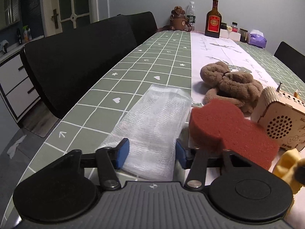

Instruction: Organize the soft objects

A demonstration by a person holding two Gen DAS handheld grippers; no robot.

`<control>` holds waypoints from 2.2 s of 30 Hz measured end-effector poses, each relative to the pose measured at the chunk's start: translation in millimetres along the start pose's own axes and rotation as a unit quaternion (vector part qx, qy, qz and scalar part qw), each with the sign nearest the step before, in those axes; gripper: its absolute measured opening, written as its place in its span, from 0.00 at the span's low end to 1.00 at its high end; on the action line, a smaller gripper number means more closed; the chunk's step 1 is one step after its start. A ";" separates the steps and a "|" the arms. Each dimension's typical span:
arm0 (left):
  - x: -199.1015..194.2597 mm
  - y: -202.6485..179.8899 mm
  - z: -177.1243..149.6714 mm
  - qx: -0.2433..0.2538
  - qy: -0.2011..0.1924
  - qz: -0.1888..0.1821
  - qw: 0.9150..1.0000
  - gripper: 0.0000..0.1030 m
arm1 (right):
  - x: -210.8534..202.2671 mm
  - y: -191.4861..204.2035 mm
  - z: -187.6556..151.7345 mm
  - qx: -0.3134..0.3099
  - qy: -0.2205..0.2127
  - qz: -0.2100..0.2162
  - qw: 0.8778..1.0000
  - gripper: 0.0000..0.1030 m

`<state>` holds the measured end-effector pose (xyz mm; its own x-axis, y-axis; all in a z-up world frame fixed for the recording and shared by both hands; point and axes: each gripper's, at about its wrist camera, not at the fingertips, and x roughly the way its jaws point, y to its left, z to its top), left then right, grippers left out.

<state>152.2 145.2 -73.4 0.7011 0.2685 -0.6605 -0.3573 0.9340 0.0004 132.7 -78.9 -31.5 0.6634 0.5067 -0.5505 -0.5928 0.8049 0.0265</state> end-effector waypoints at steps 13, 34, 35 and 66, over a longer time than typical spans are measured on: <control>-29.4 1.8 -9.9 -0.023 -0.028 0.007 0.999 0.02 | -12.7 1.5 -0.2 -0.009 -0.009 -0.012 1.000 0.04; -142.6 -4.8 -8.3 -0.043 -0.154 -0.060 0.985 0.01 | -71.0 14.9 -5.1 -0.006 -0.057 -0.037 0.998 0.04; -145.9 -4.9 -10.3 -0.044 -0.153 -0.070 0.985 0.01 | -74.1 15.4 -7.2 -0.005 -0.058 -0.037 0.998 0.04; -207.2 -139.2 14.5 0.050 -0.176 -0.269 0.946 0.01 | -180.7 -48.3 21.7 -0.041 -0.130 -0.125 0.983 0.04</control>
<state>65.6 -37.0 74.3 0.9328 -0.2073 -0.2949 0.1579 0.9704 -0.1827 51.4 -202.6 84.8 0.8807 0.3669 -0.2995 -0.4245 0.8919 -0.1557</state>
